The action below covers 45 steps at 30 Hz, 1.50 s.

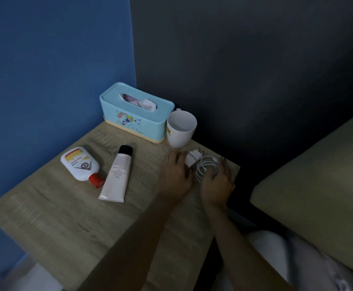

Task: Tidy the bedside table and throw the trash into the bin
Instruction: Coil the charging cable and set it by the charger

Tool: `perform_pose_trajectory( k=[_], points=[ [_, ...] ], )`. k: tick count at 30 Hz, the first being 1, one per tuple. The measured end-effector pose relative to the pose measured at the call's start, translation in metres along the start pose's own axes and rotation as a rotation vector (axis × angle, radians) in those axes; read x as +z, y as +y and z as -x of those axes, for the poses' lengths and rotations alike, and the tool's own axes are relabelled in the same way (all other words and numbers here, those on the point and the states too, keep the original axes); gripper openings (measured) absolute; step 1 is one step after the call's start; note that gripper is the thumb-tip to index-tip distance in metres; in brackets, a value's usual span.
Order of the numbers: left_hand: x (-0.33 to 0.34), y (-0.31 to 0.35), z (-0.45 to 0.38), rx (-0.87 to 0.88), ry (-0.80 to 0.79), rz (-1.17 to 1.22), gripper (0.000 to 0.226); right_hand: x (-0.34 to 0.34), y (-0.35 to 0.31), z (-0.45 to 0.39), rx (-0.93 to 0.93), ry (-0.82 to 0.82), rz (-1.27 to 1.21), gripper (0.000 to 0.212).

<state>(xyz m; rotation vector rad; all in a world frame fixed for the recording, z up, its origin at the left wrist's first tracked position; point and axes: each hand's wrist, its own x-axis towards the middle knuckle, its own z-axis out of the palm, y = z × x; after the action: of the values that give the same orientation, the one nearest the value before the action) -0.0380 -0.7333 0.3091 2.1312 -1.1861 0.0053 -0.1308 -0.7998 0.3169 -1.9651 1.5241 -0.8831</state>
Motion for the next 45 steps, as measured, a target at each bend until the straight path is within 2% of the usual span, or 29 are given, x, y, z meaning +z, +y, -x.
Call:
perform_pose_trajectory(
  k=[3,7,18,24,45],
  points=[
    [-0.002,0.0,0.0,-0.01,-0.008,0.017,0.056,-0.002,0.003,0.004,-0.076,-0.108,0.145,0.088],
    [-0.006,0.002,0.002,-0.001,0.0,0.044,0.056,-0.002,0.011,0.016,-0.145,-0.192,0.299,0.087],
    [-0.002,-0.004,0.002,-0.029,-0.003,-0.033,0.05,0.002,0.012,0.016,-0.082,-0.173,0.333,0.074],
    [0.0,-0.003,0.001,-0.061,0.004,-0.04,0.043,0.002,0.007,0.018,-0.021,-0.134,0.305,0.075],
    [0.0,-0.001,0.003,-0.071,0.045,-0.046,0.043,0.004,0.01,0.02,-0.06,-0.07,0.292,0.075]
  ],
)
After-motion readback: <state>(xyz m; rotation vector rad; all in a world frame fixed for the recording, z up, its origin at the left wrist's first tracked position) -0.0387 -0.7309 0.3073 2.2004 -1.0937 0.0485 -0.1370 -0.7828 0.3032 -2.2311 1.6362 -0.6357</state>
